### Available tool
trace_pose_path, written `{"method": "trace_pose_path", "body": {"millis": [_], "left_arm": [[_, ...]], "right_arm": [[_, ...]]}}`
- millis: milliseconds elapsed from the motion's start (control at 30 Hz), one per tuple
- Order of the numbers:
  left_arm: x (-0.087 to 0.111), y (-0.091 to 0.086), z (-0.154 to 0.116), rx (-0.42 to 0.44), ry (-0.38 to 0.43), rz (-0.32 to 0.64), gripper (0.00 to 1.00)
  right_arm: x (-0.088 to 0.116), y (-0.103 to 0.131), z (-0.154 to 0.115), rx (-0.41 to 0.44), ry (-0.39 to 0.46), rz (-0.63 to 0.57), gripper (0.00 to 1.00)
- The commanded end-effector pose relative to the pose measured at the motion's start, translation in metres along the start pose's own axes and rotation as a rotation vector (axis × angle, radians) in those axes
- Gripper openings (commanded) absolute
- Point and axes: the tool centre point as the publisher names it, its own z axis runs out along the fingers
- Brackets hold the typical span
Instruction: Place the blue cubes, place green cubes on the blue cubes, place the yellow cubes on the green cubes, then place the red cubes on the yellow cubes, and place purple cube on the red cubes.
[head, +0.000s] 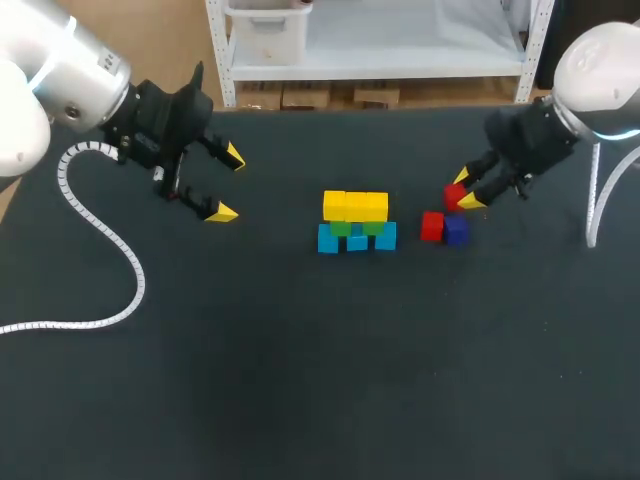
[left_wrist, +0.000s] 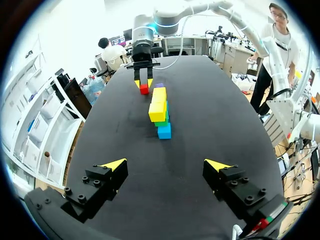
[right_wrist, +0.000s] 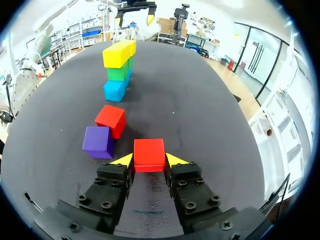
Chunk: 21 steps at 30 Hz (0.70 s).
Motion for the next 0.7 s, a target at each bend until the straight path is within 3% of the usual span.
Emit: {"method": "trace_pose_path", "body": {"millis": [33,300,700], "left_arm": [[0.001,0.001,0.001,0.002,-0.001,0.001,1.00],[0.001,0.001,0.001,0.002,-0.001,0.001,1.00],[0.001,0.001,0.001,0.002,-0.001,0.001,1.00]], "right_arm": [[-0.010,0.002,-0.016,0.028,0.004,0.013,0.00],[-0.048,0.003,-0.040,0.140,-0.051,0.166,0.00],[-0.123,0.023,-0.042,0.164,-0.055,0.179,0.00]]}}
